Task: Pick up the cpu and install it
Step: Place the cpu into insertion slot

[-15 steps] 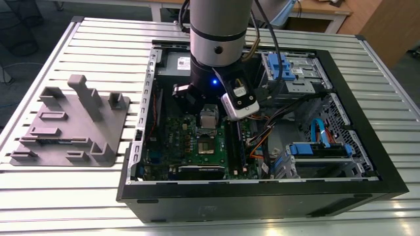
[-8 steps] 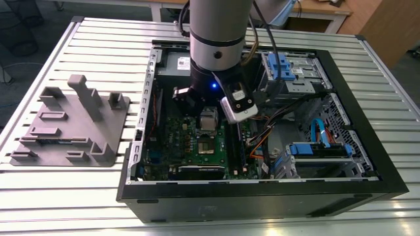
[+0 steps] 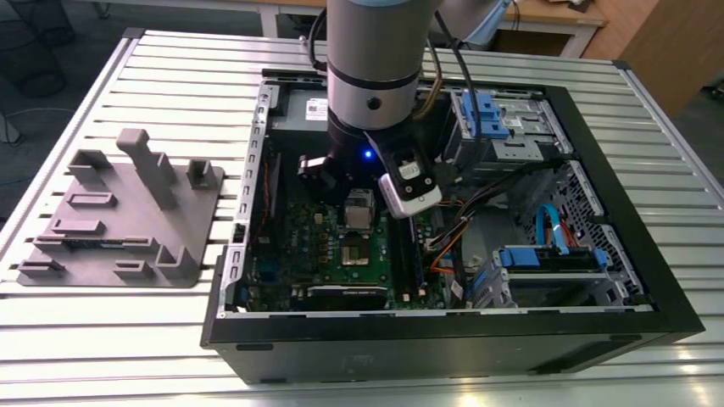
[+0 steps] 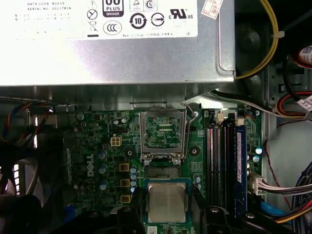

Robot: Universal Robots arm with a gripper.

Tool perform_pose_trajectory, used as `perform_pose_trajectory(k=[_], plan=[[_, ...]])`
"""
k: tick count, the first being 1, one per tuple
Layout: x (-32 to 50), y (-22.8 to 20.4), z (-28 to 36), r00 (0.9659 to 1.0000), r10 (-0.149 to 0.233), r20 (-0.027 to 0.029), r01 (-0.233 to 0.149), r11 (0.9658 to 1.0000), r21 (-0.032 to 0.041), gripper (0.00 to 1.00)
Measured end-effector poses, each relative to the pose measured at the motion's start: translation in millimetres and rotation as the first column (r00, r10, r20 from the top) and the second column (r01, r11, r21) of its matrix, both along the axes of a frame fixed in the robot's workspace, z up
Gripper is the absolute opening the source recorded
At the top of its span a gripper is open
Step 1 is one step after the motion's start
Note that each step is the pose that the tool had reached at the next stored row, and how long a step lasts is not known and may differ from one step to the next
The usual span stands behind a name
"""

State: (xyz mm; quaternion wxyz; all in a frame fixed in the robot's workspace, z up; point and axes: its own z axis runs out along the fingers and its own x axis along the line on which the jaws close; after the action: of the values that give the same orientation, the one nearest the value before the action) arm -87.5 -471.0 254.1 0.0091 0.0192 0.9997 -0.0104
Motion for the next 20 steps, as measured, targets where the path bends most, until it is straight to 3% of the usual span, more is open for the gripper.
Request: perform_pose_trajectory(k=[8, 20], plan=[[0.0, 0.1, -1.8, 1.0, 0.0, 0.0003, 0.0, 1.0, 0.0005, 0.47], [0.0, 0.0, -9.5, 1.0, 0.0, 0.0001, 0.0, 1.0, 0.0003, 0.47]])
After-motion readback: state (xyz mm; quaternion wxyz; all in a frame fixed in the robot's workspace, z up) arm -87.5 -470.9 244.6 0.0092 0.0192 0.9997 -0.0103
